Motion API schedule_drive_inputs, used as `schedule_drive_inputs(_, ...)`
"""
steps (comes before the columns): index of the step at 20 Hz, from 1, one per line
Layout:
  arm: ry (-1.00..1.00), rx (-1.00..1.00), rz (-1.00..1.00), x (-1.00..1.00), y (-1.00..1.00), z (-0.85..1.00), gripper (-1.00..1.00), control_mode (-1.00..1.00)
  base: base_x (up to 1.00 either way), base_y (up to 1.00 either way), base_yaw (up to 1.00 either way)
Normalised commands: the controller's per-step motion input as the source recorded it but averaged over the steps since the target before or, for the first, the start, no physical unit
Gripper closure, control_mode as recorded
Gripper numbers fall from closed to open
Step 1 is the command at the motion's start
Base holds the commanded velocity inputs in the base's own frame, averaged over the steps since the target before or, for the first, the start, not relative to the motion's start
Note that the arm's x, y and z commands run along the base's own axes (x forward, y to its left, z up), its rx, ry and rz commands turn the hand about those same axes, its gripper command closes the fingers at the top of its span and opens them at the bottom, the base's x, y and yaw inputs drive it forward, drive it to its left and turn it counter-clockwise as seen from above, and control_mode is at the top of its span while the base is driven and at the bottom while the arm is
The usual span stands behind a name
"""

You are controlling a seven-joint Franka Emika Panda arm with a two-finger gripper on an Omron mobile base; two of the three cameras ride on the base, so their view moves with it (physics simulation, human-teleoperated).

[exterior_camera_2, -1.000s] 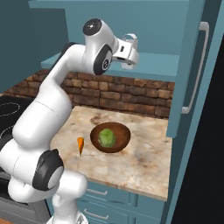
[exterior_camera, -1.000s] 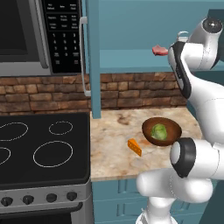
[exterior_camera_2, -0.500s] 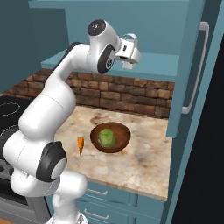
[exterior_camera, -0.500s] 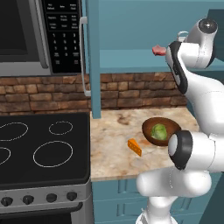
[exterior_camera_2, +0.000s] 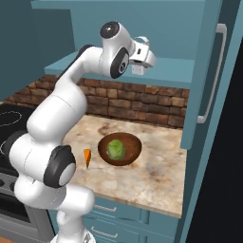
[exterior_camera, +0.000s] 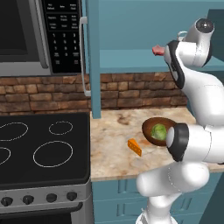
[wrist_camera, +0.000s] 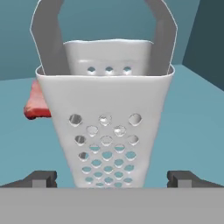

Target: Pick the cheese from the fridge and the cheese grater from the cabinet and place them next to the salad bowl.

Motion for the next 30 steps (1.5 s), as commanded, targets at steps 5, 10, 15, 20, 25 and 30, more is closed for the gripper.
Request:
schedule_drive_inputs(5, 0.0, 0.0, 0.0, 0.17, -0.04, -0.04, -1.0, -1.0, 0.0, 0.0, 0.0)
schedule_drive_inputs(10, 0.0, 0.01, 0.0, 0.15, -0.01, -0.03, -1.0, -1.0, 0.0, 0.0, 0.0)
schedule_drive_inputs(15, 0.0, 0.0, 0.0, 0.19, -0.02, -0.05, -1.0, -1.0, 0.0, 0.0, 0.0)
schedule_drive_inputs(20, 0.0, 0.0, 0.0, 0.13, -0.05, -0.03, -1.0, -1.0, 0.0, 0.0, 0.0)
schedule_drive_inputs(25, -0.02, 0.0, 0.0, 0.01, -0.02, 0.0, 1.0, -1.0, 0.0, 0.0, 0.0)
schedule_drive_inputs(30, -0.04, 0.02, 0.0, 0.0, -0.12, -0.02, 1.0, -1.0, 0.0, 0.0, 0.0)
